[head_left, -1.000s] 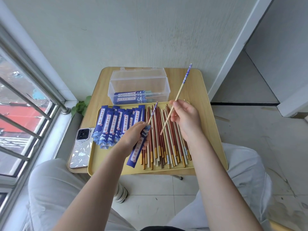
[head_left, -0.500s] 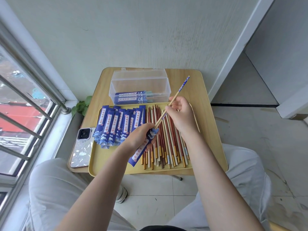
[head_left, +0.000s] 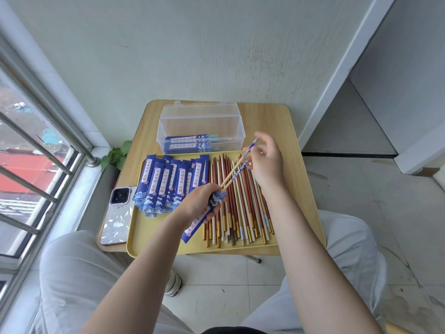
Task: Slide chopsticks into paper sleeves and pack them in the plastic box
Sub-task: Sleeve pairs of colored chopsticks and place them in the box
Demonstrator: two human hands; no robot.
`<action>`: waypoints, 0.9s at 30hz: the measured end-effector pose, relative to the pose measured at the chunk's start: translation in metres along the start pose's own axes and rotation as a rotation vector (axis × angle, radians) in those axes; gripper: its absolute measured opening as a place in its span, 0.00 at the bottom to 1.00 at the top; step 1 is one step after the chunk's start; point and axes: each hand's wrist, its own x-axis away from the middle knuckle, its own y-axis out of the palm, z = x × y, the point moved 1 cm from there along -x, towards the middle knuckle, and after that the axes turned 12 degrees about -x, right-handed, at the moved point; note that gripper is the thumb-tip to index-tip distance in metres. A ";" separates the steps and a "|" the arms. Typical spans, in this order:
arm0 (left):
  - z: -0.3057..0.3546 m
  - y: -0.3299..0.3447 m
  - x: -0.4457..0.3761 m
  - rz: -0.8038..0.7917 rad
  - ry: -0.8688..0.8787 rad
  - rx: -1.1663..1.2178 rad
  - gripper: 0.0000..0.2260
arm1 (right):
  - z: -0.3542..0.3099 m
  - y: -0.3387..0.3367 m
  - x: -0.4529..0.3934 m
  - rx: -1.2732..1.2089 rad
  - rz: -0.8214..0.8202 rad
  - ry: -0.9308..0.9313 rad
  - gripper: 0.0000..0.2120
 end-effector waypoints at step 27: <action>0.073 -0.111 -0.079 0.888 0.238 -0.789 0.19 | -0.019 0.037 -0.097 -0.408 0.277 0.165 0.07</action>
